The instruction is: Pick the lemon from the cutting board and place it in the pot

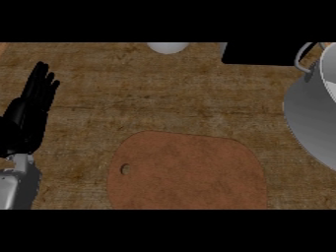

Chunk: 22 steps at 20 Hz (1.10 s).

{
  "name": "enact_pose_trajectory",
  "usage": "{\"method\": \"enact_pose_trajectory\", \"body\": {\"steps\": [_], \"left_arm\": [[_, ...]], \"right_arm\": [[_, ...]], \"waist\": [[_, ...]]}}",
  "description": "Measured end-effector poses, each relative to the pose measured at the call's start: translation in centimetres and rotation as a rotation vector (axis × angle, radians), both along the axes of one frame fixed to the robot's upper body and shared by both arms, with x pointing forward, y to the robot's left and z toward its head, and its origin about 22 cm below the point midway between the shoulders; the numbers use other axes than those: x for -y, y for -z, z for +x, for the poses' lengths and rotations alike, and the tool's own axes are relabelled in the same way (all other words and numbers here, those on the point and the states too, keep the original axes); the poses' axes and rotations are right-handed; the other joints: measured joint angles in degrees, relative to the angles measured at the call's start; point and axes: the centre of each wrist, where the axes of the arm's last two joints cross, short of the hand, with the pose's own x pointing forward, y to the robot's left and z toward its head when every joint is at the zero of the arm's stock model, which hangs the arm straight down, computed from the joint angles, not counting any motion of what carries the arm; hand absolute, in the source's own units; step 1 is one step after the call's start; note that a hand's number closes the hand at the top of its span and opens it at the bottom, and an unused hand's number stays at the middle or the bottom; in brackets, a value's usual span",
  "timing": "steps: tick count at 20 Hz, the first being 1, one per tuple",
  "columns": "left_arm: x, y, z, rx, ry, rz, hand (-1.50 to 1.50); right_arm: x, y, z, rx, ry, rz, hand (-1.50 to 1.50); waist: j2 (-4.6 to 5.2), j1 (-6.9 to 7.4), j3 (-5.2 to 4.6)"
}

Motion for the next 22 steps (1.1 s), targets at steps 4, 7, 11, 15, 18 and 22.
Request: {"method": "enact_pose_trajectory", "body": {"steps": [4,7,11,15,18,22], "left_arm": [[0.2,-0.4,-0.1,0.010,-0.003,0.005,0.00],[0.3,-0.5,0.0,0.004,0.000,0.001,0.00],[-0.2,-0.1,0.3,0.006,-0.001,0.003,0.00],[0.1,0.3,0.2,0.003,-0.003,-0.008,0.00],[0.0,0.0,0.2,0.007,-0.004,-0.008,0.00],[-0.4,0.3,0.2,0.013,-0.006,-0.007,0.00]], "right_arm": [[2.3,-0.9,0.0,0.013,0.029,0.113,-1.50],[4.0,-1.7,-0.4,0.001,0.066,0.153,-1.50],[6.0,-3.3,-1.3,-0.009,0.097,0.175,-1.50],[7.3,-4.3,-2.4,-0.018,0.120,0.169,-1.50],[8.0,-5.0,-2.9,-0.024,0.131,0.152,-1.50],[8.3,-5.0,-3.4,-0.030,0.136,0.137,-1.50]], "waist": [[0.36,0.42,0.46],[0.70,0.75,0.76],[0.97,0.79,0.85],[1.04,0.81,0.89],[1.12,0.99,1.03],[1.13,0.83,0.95]]}}
